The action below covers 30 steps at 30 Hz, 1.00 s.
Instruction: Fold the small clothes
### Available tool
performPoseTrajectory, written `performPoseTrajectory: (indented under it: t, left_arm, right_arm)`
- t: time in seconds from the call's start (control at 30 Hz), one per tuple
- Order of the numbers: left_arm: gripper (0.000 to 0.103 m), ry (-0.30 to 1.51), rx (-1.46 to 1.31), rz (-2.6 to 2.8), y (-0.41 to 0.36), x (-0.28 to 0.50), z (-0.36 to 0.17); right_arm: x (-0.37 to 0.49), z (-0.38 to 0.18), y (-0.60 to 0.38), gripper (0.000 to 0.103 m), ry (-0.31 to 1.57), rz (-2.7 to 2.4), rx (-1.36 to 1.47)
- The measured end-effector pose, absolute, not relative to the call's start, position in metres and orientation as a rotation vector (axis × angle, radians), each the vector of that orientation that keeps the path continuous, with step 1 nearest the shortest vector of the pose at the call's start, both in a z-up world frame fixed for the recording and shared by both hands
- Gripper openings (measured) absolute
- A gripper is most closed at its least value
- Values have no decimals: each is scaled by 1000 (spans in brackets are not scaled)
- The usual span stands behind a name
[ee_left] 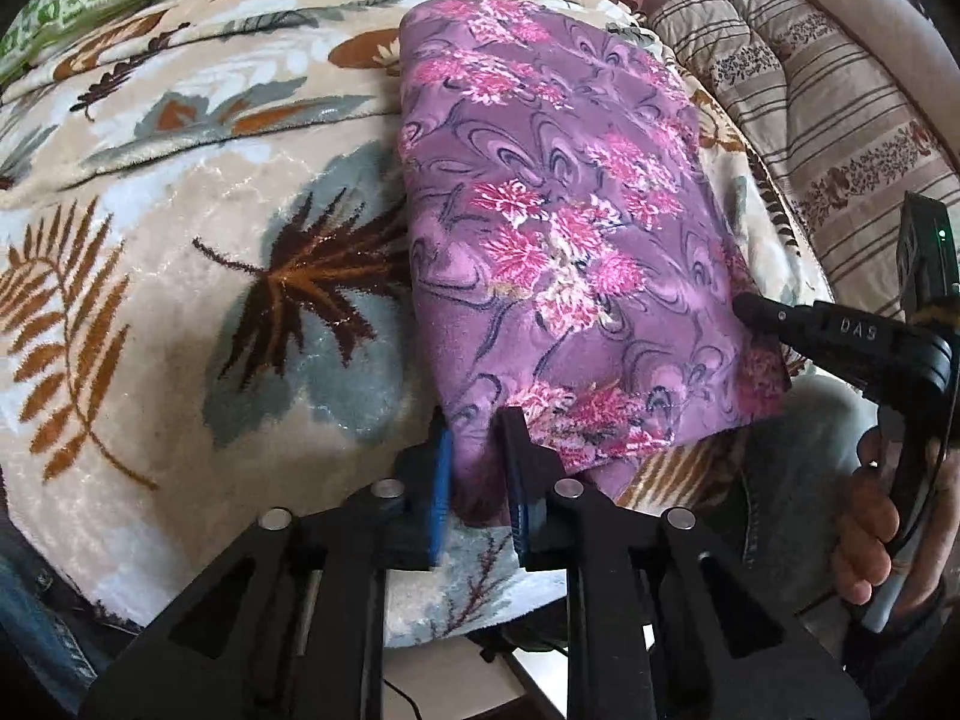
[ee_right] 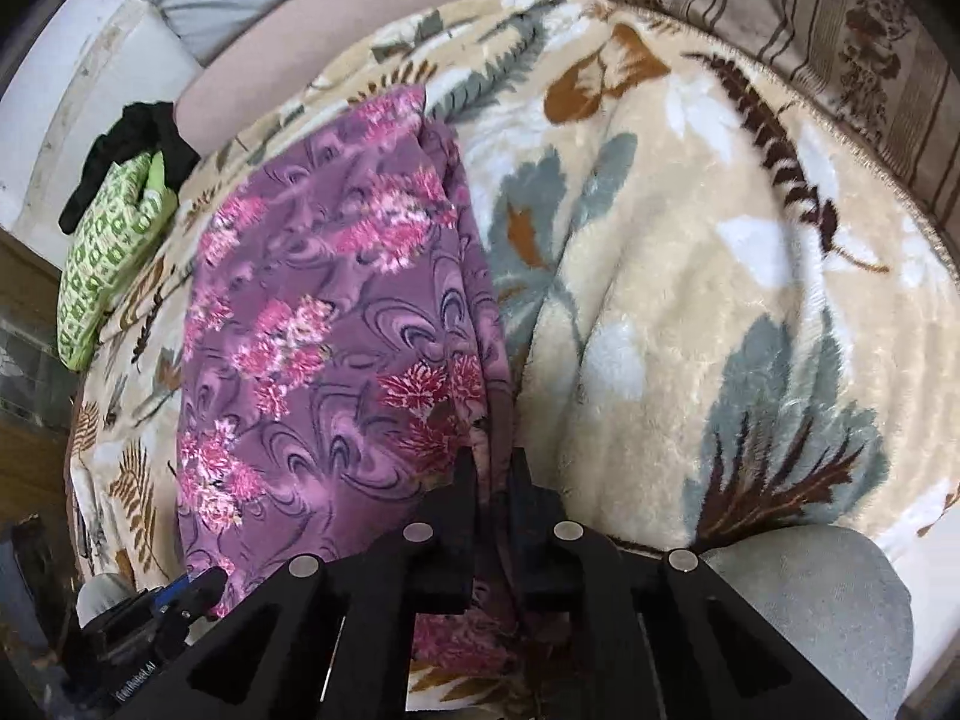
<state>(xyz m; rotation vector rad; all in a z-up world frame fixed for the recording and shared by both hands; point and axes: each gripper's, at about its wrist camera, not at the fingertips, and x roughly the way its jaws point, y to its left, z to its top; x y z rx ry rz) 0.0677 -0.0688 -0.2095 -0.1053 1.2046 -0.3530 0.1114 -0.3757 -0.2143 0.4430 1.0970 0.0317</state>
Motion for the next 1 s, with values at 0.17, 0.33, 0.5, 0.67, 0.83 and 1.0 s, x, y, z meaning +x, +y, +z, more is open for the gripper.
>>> performPoseTrajectory:
  t: [0.17,0.33,0.5,0.67,0.83,1.0]
  left_arm:
    - [22,1179,-151,-385,-54,68,-189]
    - [65,1117,-244,-381,-37,87,-170]
    - [65,1118,-202,-332,-43,127,-167]
    - [65,1185,-252,-292,-41,176,-183]
    - [65,1191,-247,-278,-50,207,-190]
    - [65,1248,-252,-328,-73,263,-207]
  right_arm:
    - [85,-192,-404,21,885,164,630]
    - [78,-162,-403,79,740,211,593]
    - [134,-151,-396,79,799,247,577]
    - [217,-169,-395,79,923,281,622]
    - [234,-203,-396,79,975,197,574]
    - [260,-212,-410,79,1019,243,622]
